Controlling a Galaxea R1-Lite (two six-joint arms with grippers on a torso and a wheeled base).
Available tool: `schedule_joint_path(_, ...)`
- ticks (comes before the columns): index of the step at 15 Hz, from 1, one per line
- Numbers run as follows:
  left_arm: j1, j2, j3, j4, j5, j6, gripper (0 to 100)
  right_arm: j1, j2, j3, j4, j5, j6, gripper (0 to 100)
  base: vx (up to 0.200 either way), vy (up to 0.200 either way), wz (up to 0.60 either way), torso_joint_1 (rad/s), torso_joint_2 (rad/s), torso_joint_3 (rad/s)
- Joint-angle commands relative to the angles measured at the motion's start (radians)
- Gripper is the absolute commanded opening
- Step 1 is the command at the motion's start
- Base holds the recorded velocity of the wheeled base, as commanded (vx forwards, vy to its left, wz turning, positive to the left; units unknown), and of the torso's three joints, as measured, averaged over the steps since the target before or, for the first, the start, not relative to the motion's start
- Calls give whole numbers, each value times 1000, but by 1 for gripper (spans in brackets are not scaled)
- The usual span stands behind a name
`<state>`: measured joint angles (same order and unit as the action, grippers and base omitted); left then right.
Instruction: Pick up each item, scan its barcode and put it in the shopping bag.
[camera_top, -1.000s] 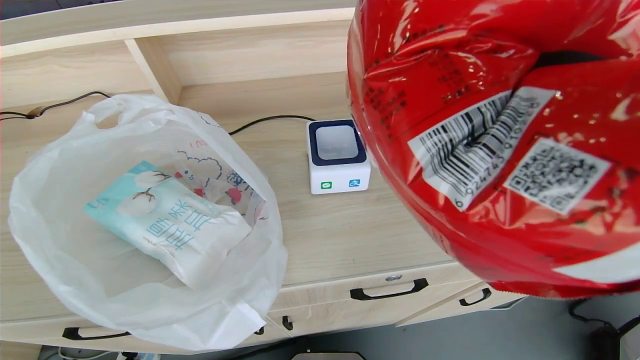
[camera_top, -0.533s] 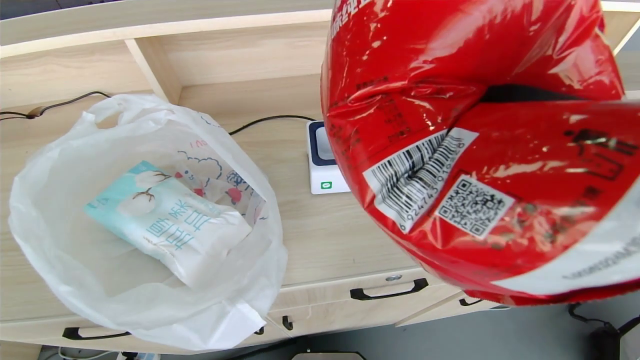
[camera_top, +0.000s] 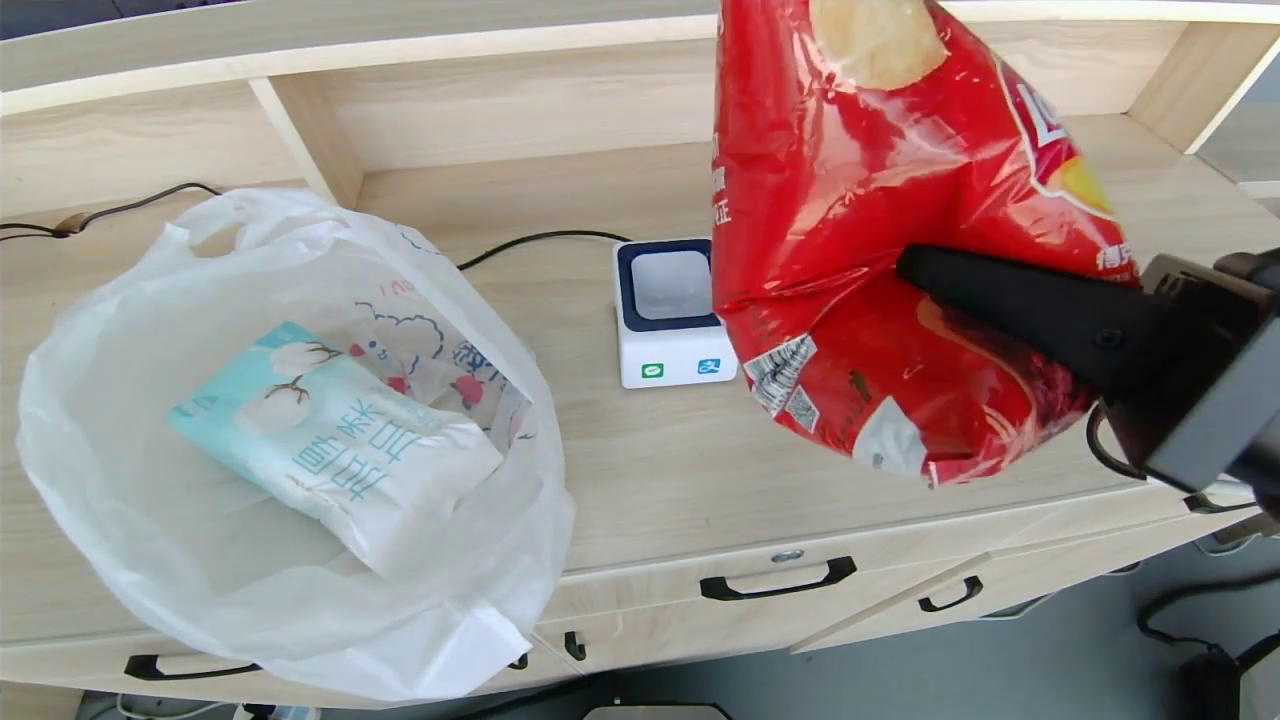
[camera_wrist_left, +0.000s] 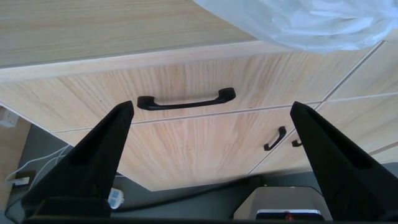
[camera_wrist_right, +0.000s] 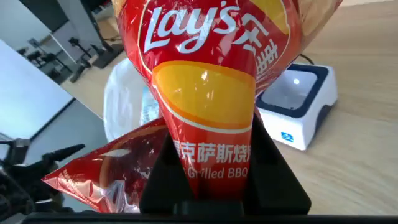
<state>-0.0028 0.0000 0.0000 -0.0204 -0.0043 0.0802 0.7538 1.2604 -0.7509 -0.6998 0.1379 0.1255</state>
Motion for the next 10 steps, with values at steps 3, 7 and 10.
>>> schedule_joint_path(3, 0, 2, 0, 0, 0, -2, 100, -25, 1, -110, 123, -271, -310, 0, 0, 0, 0, 0, 0, 0)
schedule_joint_path(7, 0, 2, 0, 0, 0, -2, 100, -25, 103, -188, 125, -276, -440, 0, 0, 0, 0, 0, 0, 0)
schedule_joint_path(10, 0, 2, 0, 0, 0, -2, 100, -13, 188, -245, 117, -274, -540, 0, 0, 0, 0, 0, 0, 0)
